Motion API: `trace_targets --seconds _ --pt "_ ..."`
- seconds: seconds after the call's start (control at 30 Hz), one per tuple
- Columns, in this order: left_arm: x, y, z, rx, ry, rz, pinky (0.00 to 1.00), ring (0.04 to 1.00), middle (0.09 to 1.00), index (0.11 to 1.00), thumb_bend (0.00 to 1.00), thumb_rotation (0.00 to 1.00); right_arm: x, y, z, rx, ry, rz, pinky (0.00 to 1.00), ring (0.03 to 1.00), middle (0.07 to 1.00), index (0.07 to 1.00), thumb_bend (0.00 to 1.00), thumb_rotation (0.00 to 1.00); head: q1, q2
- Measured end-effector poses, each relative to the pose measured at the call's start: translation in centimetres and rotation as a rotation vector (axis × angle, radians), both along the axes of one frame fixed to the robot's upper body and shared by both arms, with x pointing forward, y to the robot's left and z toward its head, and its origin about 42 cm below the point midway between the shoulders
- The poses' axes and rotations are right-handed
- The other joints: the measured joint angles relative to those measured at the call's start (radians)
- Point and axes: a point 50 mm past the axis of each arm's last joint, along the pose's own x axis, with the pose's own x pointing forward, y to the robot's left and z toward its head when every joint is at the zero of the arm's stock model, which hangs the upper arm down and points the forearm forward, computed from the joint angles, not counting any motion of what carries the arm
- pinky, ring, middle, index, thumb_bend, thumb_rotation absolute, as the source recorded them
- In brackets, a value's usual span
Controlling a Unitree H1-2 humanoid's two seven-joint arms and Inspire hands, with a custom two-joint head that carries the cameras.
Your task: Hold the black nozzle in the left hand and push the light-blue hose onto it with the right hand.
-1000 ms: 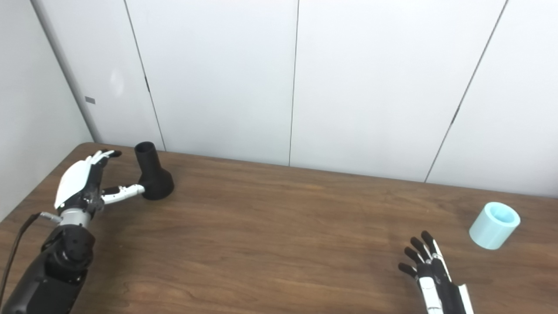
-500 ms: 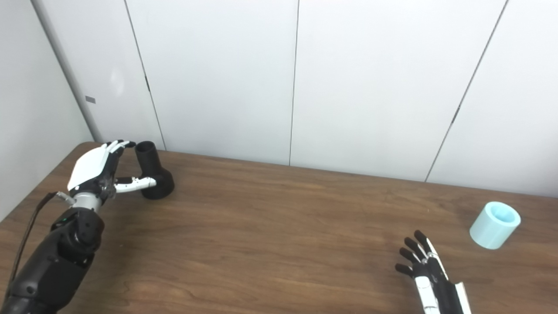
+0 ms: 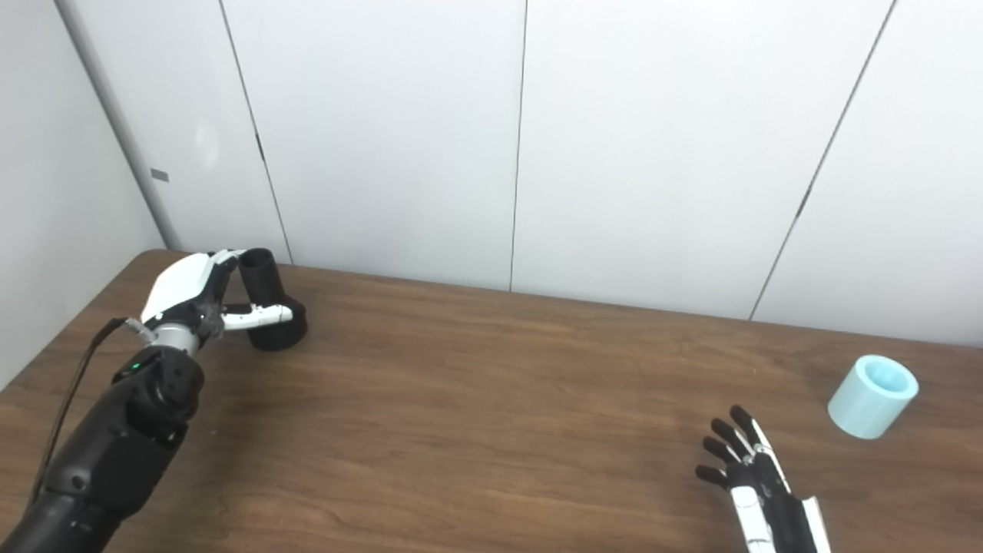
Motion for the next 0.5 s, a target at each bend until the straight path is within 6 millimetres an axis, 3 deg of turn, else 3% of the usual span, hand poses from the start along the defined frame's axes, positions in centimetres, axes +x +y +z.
trace_targets --seconds 0.2,0.5 --pt "0.8 -0.3 0.1 0.002 0.030 0.012 1.00 1.000 0.952 0.882 0.96 0.55 0.0 0.0 0.0 -0.001 0.000 0.002 0.70 0.828 0.865 0.921 0.42 0.79 0.002 0.003" --pt "1.2 -0.5 -0.9 -0.012 0.067 0.035 1.00 0.993 0.941 0.878 0.99 0.57 0.0 0.1 0.1 -0.009 0.002 0.006 0.73 0.854 0.874 0.915 0.45 0.79 0.003 0.008"
